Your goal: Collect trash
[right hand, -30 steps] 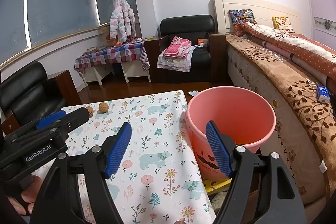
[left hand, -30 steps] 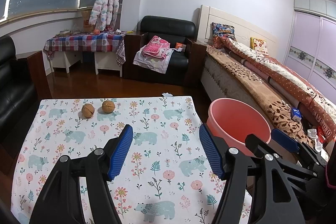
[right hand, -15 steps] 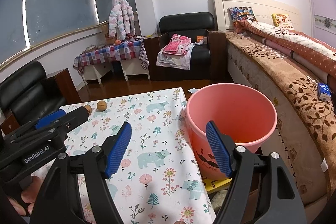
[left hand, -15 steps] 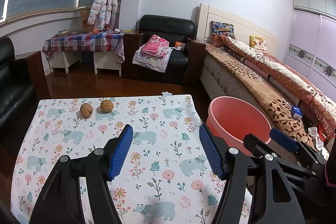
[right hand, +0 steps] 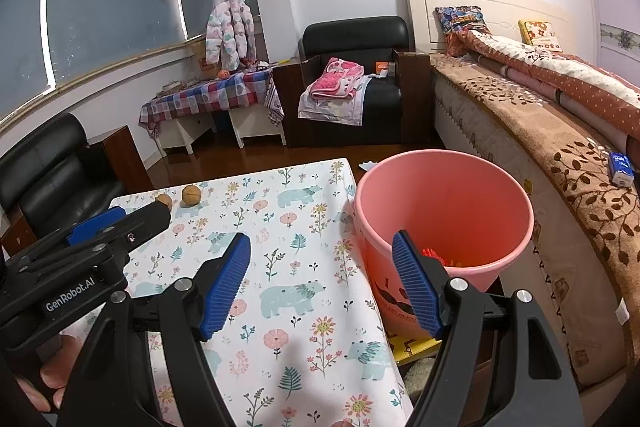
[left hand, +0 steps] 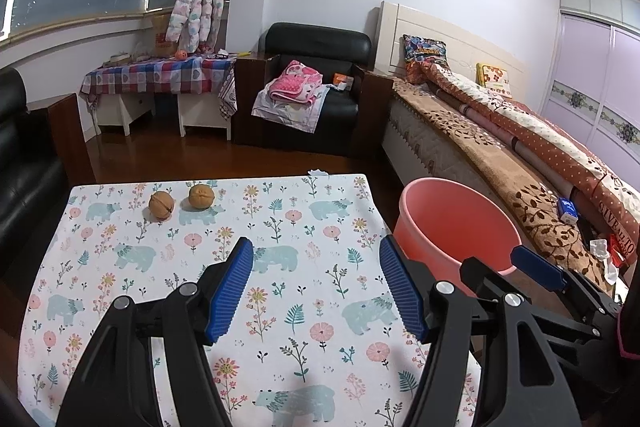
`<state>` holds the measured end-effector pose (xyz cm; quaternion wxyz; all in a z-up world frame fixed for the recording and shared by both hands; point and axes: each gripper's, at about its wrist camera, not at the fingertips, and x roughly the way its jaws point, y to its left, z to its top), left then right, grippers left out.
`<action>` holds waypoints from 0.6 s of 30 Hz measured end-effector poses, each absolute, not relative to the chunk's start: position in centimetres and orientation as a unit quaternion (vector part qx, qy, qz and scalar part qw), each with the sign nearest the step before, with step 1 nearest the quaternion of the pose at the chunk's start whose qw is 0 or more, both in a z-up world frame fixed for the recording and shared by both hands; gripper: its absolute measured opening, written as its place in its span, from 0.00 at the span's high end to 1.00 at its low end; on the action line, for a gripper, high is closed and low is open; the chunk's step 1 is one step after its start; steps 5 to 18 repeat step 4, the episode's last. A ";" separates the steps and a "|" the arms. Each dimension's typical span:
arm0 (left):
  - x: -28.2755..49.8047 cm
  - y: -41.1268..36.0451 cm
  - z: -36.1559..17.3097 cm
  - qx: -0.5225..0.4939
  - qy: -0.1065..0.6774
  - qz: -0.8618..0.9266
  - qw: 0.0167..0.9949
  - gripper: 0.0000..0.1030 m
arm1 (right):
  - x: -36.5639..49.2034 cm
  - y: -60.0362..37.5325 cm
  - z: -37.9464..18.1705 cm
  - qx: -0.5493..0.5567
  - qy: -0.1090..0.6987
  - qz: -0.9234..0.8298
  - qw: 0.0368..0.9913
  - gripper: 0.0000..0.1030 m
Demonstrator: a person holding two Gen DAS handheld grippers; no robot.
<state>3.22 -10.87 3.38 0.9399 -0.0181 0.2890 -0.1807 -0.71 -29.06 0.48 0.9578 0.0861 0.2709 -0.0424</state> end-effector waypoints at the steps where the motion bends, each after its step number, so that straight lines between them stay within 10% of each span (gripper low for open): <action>1: 3.3 -10.9 3.3 -0.018 0.290 -0.181 0.940 0.37 | -0.7 -29.0 0.4 0.086 0.272 -0.042 0.958 0.29; 18: 3.5 -10.9 3.2 -0.020 0.293 -0.181 0.939 0.37 | -0.6 -29.0 0.3 0.086 0.273 -0.042 0.957 0.29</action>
